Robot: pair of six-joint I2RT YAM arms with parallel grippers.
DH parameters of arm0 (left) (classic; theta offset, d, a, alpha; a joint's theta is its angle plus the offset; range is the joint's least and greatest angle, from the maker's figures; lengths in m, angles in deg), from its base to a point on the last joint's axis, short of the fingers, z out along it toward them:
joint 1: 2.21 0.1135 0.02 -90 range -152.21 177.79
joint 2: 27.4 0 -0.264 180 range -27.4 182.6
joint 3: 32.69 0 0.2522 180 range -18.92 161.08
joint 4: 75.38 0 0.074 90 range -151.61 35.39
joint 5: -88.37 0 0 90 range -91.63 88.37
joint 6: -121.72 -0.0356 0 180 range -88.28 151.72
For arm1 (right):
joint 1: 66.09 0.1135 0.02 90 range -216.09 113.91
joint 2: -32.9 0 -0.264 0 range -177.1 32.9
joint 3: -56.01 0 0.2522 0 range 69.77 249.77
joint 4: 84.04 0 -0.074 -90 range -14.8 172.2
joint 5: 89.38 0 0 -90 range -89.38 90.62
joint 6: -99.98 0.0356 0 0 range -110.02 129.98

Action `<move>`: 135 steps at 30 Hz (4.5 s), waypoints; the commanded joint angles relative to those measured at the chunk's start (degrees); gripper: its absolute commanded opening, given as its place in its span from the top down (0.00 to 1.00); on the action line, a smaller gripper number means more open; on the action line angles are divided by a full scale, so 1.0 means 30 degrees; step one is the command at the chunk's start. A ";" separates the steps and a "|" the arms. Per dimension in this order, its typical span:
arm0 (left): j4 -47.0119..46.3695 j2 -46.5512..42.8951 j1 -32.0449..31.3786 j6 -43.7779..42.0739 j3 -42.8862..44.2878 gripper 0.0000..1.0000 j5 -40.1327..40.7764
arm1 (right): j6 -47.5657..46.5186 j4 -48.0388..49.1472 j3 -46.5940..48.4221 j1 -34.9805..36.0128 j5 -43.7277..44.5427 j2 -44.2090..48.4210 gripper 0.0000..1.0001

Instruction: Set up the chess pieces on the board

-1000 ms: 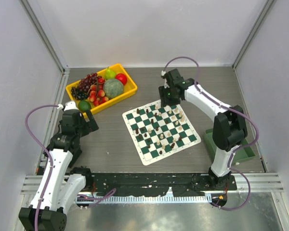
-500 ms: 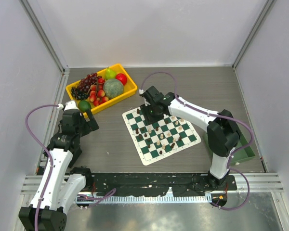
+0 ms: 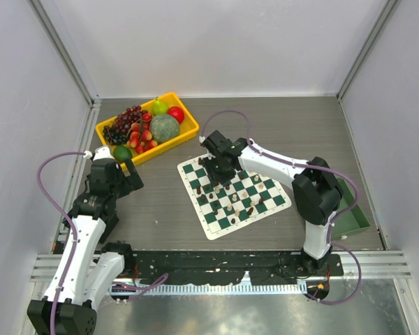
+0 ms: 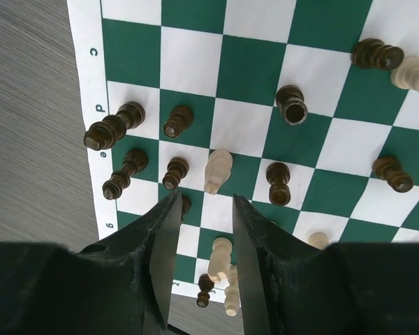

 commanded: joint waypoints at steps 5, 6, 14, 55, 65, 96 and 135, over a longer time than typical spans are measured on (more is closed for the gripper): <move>-0.0690 -0.0087 0.0098 0.0154 -0.0113 0.01 0.0183 | 0.0223 0.0320 0.0084 0.0500 0.0279 -0.0690 0.60; -0.0661 -0.0058 0.0098 0.0183 -0.0142 0.01 0.0183 | 0.0194 0.0292 0.0083 0.0500 0.0308 -0.0691 0.62; -0.0661 -0.0087 0.0098 0.0154 -0.0171 0.01 0.0183 | 0.0165 0.0057 0.0142 0.0529 0.1122 -0.1071 0.62; -0.0749 0.0030 0.0098 0.0330 -0.0055 0.01 -0.0228 | -0.1065 0.0585 0.4035 -0.7262 0.2067 -0.0716 0.92; -0.0749 0.0293 0.0098 0.0242 0.0004 0.01 -0.0169 | -0.0803 0.1169 0.4039 -0.7820 0.2155 -0.2507 0.92; -0.0690 0.0353 0.0098 0.0183 0.0034 0.01 -0.0139 | -0.1212 0.1113 0.4711 -0.8230 0.1715 -0.3475 0.67; -0.0397 -0.0146 0.0069 0.0271 -0.0025 0.01 -0.0110 | -0.0510 -0.0382 0.8023 -0.6150 0.1834 -0.5407 0.46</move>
